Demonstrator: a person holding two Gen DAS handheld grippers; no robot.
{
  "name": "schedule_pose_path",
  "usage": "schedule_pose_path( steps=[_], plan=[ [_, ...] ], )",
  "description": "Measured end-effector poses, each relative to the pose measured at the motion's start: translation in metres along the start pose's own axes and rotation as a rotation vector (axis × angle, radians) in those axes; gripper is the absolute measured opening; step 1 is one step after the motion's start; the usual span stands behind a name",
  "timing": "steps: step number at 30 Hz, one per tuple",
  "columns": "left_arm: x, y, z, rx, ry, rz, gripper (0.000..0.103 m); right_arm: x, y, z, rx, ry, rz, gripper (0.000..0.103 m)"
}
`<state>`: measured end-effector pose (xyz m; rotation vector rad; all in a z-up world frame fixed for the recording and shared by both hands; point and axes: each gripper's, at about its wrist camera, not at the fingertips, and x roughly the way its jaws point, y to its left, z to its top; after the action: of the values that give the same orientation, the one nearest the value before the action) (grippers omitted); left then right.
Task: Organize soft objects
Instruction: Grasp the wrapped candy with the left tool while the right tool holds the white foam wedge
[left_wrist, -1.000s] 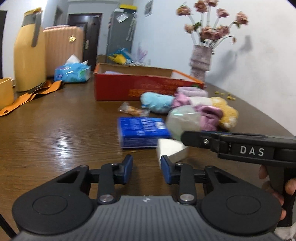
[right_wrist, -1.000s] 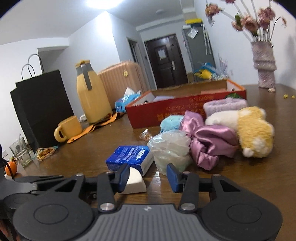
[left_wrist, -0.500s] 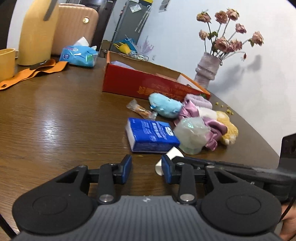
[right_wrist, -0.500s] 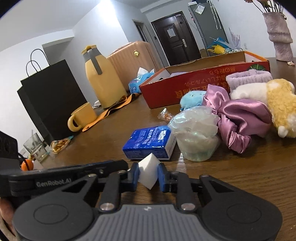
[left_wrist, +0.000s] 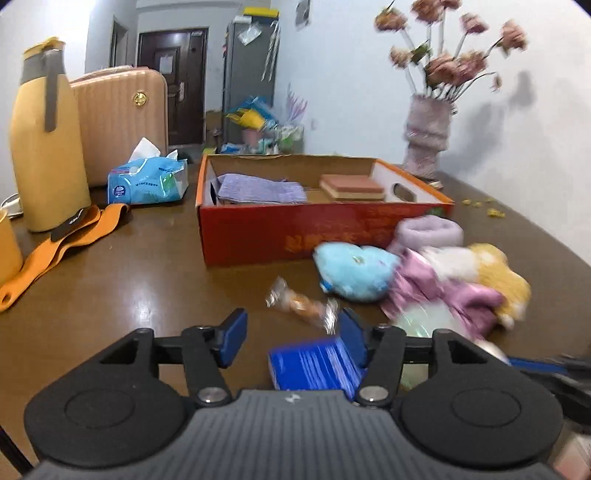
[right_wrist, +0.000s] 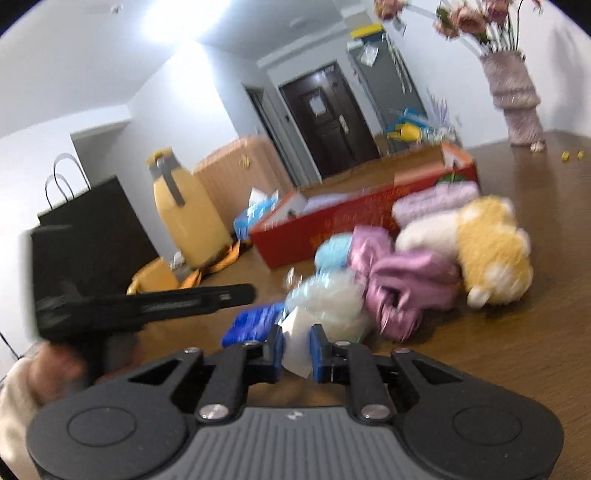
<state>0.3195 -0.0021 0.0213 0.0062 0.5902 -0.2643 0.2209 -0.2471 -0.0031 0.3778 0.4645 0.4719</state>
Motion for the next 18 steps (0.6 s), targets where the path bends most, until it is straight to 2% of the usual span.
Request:
schedule_pose_path(
  steps=[1, 3, 4, 7, 8, 9, 10, 18],
  plan=[
    [0.013, 0.001, 0.008, -0.003, 0.014, -0.023, 0.057, -0.004, -0.001, 0.003, 0.0, -0.022, 0.003, 0.015],
    [0.039, 0.002, 0.02, -0.022, 0.086, -0.006, 0.054, -0.013, -0.006, 0.011, 0.007, -0.072, 0.007, 0.015],
    [0.052, 0.001, 0.025, -0.032, 0.125, 0.0, 0.049, -0.015, -0.008, 0.014, 0.008, -0.089, 0.009, 0.015],
    [0.075, 0.0, 0.028, -0.064, 0.206, -0.017, 0.045, -0.017, -0.017, 0.022, 0.012, -0.122, 0.005, 0.015],
    [0.079, -0.002, 0.028, -0.061, 0.217, -0.016, 0.034, -0.016, -0.019, 0.024, 0.015, -0.125, 0.004, 0.015],
    [0.082, -0.005, 0.026, -0.047, 0.22, -0.006, 0.027, -0.014, -0.023, 0.025, 0.02, -0.126, 0.001, 0.015],
    [0.082, -0.008, 0.024, -0.024, 0.206, 0.019, 0.025, -0.012, -0.026, 0.027, 0.024, -0.125, -0.002, 0.015],
    [0.071, -0.013, 0.021, 0.018, 0.169, 0.081, 0.021, 0.002, -0.033, 0.03, 0.026, -0.104, 0.013, 0.015]
  ],
)
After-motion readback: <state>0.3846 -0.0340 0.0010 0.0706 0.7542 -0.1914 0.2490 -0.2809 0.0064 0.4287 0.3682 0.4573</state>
